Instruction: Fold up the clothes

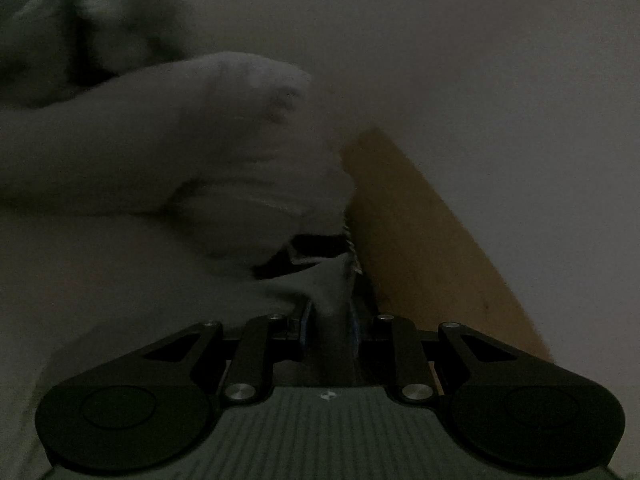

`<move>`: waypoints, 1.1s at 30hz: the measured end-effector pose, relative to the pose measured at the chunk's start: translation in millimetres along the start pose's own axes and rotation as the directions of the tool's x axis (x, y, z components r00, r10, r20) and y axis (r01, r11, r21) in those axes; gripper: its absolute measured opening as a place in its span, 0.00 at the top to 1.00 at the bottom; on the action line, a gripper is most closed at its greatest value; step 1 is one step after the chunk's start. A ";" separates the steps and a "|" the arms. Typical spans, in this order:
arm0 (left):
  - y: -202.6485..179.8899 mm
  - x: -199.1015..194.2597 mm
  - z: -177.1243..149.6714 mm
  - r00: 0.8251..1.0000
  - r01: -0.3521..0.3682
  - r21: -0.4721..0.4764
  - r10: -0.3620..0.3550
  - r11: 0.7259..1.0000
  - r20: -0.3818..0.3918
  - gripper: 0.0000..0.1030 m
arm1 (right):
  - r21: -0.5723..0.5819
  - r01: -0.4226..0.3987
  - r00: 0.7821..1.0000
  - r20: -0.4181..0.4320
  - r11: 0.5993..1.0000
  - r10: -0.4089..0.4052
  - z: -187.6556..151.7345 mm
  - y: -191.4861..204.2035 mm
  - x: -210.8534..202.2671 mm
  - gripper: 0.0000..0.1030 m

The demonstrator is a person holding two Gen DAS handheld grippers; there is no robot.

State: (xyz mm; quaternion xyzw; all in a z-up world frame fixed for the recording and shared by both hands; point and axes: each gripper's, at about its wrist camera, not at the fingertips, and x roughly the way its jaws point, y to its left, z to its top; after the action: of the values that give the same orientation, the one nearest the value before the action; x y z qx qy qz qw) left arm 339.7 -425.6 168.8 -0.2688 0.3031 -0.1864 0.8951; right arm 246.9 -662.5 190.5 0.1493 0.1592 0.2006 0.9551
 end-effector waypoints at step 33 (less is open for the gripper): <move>78.0 -216.4 -3.5 0.979 0.080 0.275 -0.128 0.958 0.160 0.00 | 0.072 0.695 0.703 0.141 0.715 -0.697 -15.6 35.5 -131.9 0.00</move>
State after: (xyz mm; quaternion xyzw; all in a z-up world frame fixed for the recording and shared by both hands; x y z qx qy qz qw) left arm 189.1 -258.1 215.9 -0.1769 0.1805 -0.2481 0.9352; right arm 114.6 -684.8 221.0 0.1001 0.1291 -0.1883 0.9684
